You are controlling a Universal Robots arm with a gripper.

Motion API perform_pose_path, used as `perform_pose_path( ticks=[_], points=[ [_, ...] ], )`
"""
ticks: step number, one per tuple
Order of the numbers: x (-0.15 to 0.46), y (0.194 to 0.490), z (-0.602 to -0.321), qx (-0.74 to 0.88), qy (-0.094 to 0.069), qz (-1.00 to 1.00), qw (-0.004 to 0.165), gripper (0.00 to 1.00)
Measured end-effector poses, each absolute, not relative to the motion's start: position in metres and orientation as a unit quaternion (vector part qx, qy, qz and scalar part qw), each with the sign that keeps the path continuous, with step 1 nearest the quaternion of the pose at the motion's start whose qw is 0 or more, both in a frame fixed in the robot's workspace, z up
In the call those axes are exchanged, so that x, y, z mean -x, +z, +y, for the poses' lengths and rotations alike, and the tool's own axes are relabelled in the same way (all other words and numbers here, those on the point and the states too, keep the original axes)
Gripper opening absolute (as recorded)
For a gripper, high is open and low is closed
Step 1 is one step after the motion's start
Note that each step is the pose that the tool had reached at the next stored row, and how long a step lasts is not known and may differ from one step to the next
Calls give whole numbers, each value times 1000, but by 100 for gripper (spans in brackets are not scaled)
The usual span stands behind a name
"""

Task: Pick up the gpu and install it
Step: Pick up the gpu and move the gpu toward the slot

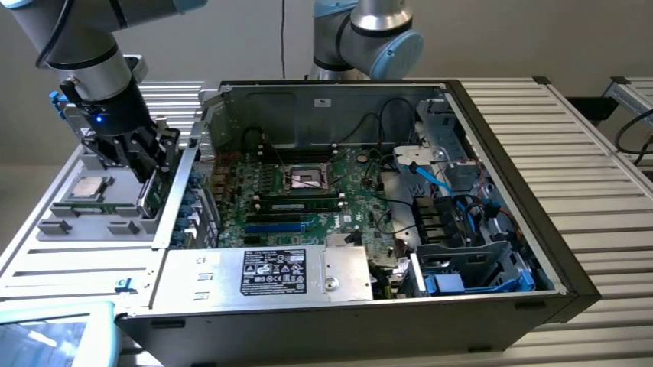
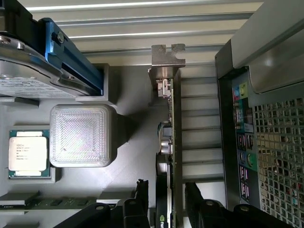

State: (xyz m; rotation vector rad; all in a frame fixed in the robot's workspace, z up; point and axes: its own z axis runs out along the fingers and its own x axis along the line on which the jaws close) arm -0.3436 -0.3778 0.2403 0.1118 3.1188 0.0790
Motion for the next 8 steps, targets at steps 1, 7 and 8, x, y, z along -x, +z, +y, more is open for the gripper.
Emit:
perform_pose_path(
  ticks=[1,7,8],
  points=[
    [344,240,-378,-36,25,999,10,45],
    [344,240,-378,-36,25,999,10,36],
    [344,240,-378,-36,25,999,10,36]
  ],
)
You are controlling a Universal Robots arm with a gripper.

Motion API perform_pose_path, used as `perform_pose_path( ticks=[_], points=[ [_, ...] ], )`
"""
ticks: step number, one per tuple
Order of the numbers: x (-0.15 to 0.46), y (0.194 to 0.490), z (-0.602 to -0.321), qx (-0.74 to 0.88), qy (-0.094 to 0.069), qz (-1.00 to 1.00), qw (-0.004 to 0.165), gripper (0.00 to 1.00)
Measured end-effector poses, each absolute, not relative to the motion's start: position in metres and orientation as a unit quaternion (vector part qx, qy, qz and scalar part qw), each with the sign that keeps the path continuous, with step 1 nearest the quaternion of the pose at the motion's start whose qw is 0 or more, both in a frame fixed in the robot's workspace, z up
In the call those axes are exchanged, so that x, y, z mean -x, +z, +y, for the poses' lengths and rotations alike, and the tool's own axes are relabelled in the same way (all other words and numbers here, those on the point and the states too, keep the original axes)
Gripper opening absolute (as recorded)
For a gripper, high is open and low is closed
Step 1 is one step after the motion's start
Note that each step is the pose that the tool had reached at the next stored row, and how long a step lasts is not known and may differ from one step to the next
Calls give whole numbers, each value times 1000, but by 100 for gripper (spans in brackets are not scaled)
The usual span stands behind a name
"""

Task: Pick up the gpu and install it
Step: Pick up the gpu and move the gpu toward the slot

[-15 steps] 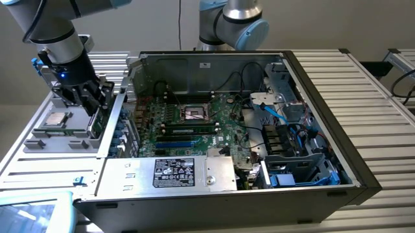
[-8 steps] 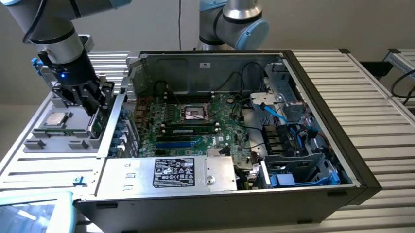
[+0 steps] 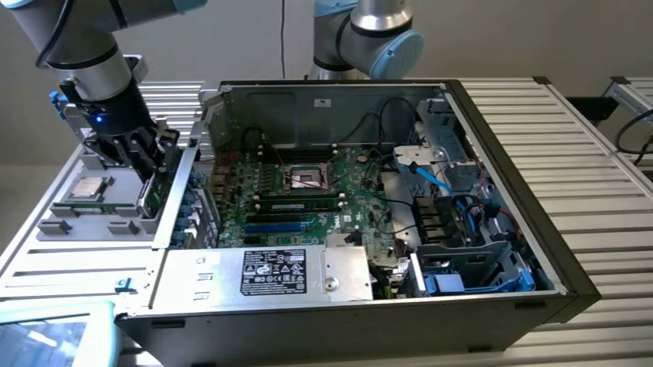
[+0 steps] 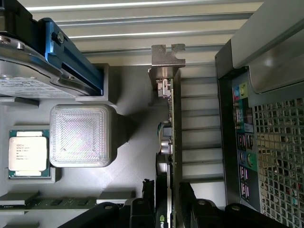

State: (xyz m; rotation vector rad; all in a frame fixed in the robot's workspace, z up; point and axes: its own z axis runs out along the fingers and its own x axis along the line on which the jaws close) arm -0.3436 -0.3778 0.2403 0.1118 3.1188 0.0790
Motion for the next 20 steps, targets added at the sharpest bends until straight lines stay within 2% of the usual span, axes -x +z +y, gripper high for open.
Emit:
perform_pose_path(
  ticks=[14,16,17,20],
  points=[
    [344,239,-378,-36,26,999,10,36],
    [344,239,-378,-36,26,999,10,33],
    [344,239,-378,-36,26,999,10,27],
    [344,239,-378,-36,26,999,10,27]
  ],
)
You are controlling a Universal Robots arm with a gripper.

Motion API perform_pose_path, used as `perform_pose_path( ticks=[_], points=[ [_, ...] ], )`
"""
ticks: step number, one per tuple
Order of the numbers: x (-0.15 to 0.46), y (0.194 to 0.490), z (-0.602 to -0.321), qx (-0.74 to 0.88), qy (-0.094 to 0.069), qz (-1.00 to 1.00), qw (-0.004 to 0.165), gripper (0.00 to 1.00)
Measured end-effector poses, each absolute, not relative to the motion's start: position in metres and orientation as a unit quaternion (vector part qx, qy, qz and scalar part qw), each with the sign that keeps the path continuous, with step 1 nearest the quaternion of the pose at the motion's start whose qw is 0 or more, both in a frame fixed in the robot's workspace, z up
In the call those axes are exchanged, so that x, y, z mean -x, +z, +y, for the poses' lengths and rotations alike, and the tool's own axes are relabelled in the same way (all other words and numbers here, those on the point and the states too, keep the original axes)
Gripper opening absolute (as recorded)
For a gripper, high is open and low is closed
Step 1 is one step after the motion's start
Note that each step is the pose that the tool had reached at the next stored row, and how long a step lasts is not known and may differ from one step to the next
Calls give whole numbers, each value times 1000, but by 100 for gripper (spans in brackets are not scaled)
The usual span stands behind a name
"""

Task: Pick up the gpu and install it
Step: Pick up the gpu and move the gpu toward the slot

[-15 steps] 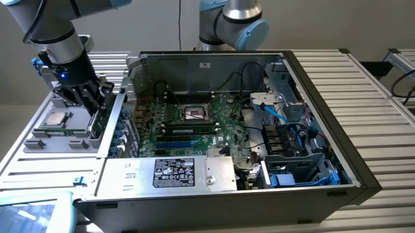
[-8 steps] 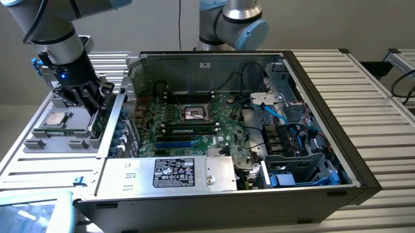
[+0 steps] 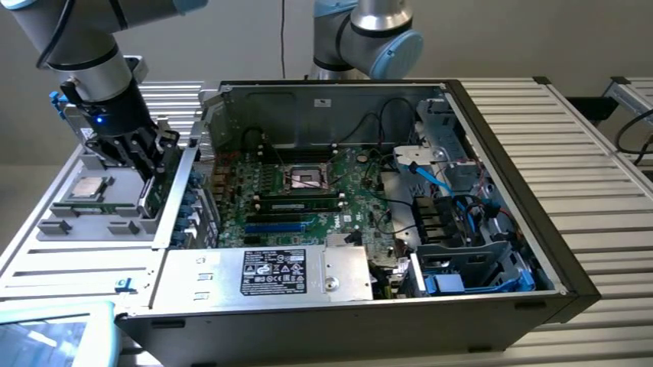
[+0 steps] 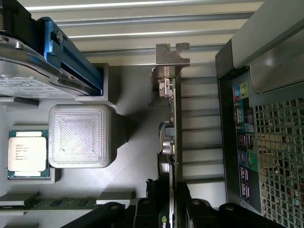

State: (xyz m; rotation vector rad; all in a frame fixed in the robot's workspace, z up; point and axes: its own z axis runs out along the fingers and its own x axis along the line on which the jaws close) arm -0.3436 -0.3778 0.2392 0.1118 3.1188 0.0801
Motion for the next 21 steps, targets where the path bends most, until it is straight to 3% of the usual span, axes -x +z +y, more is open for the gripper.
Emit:
perform_pose_path(
  ticks=[7,21],
  points=[
    [344,241,-378,-36,26,999,10,27],
    [344,305,-377,-36,26,999,10,27]
  ],
)
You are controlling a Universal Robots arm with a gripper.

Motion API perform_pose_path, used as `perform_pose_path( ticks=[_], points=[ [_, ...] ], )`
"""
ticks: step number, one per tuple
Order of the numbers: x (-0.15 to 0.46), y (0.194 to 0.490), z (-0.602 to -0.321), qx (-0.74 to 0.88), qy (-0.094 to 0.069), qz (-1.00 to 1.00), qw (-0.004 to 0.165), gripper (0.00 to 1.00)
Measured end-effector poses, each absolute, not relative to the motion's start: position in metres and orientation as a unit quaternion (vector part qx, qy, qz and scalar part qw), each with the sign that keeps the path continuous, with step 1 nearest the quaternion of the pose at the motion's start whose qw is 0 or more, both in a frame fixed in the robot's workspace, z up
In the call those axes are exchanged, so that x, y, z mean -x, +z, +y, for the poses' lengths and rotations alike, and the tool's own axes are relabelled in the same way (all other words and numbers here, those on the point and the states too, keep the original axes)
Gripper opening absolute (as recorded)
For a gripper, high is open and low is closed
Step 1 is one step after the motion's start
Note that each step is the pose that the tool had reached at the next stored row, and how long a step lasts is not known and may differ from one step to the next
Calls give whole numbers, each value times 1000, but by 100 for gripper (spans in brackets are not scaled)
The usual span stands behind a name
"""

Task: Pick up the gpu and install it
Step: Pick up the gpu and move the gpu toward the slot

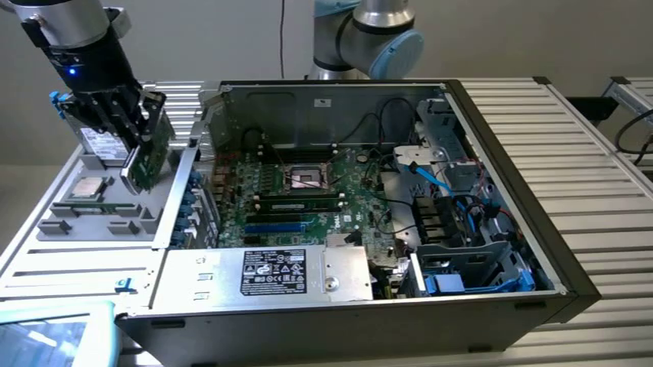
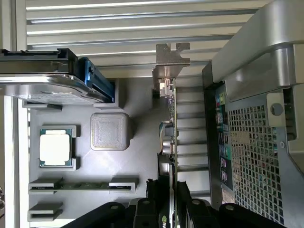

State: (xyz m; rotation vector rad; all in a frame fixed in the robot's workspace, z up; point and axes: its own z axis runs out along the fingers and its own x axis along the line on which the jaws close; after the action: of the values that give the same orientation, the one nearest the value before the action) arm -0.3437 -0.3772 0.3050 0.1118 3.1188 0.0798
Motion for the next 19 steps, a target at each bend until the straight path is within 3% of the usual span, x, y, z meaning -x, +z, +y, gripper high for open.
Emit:
perform_pose_path(
  ticks=[19],
  points=[
    [344,389,-377,-36,24,999,11,27]
  ],
)
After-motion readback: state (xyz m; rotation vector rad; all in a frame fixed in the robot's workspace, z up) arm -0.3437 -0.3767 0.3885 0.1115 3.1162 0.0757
